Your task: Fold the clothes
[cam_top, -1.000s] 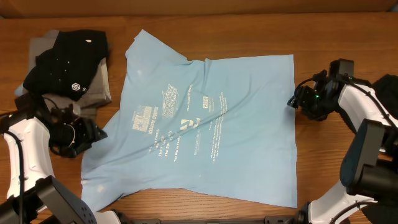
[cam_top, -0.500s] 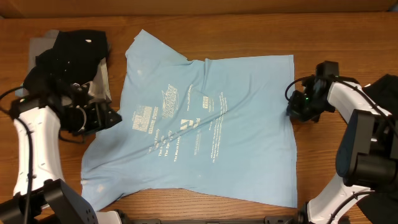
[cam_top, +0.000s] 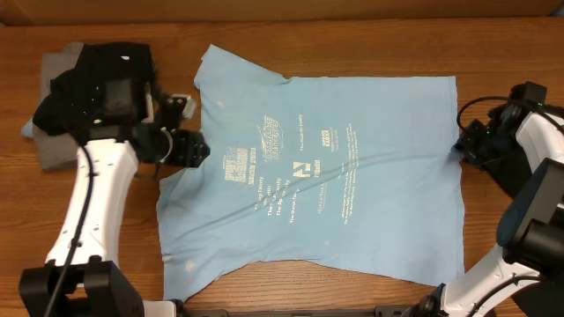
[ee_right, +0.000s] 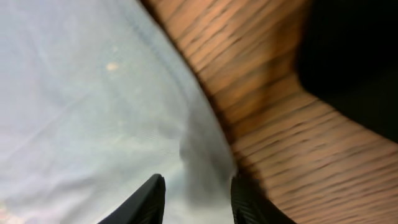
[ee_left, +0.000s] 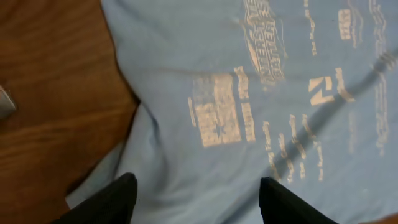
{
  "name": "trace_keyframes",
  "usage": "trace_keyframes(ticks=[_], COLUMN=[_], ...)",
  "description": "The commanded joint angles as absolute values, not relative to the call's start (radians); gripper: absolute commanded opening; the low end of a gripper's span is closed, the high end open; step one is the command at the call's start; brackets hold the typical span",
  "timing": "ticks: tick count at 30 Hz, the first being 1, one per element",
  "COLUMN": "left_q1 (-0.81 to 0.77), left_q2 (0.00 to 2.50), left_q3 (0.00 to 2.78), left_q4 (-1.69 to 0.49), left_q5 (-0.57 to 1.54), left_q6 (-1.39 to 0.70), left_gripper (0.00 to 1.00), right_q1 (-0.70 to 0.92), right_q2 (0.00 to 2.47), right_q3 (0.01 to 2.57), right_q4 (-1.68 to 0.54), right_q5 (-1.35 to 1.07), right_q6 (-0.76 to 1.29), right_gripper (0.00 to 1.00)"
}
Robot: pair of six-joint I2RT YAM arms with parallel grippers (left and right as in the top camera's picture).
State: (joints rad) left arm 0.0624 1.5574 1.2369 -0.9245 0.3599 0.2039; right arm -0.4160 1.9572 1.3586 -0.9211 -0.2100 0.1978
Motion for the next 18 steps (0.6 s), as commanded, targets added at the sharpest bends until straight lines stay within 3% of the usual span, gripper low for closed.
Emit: trace_keyframes(ticks=[1, 5, 8, 11, 15, 18], left_q1=[0.017, -0.014, -0.014, -0.014, -0.009, -0.001], left_q2=[1.560, 1.642, 1.732, 1.807, 1.855, 1.863], left_q3=[1.259, 1.259, 1.259, 1.259, 1.259, 1.259], left_q4=[-0.875, -0.836, -0.833, -0.857, -0.868, -0.868], left_q5=[0.250, 0.211, 0.200, 0.178, 0.093, 0.060], left_q6=[0.169, 0.147, 0.123, 0.108, 0.043, 0.041], left_gripper=[0.56, 0.40, 0.20, 0.05, 0.04, 0.12], right_q1=[-0.406, -0.405, -0.405, -0.405, -0.405, -0.405], right_q2=[1.921, 1.839, 1.762, 1.686, 1.611, 1.585], right_q3=[1.393, 1.397, 1.397, 1.397, 1.397, 1.397], right_q4=[-0.924, -0.941, -0.973, -1.014, -1.045, -1.052], right_q5=[-0.258, -0.301, -0.342, -0.346, -0.346, -0.346], right_q6=[0.183, 0.184, 0.183, 0.183, 0.183, 0.183], right_gripper=[0.38, 0.39, 0.40, 0.42, 0.44, 0.47])
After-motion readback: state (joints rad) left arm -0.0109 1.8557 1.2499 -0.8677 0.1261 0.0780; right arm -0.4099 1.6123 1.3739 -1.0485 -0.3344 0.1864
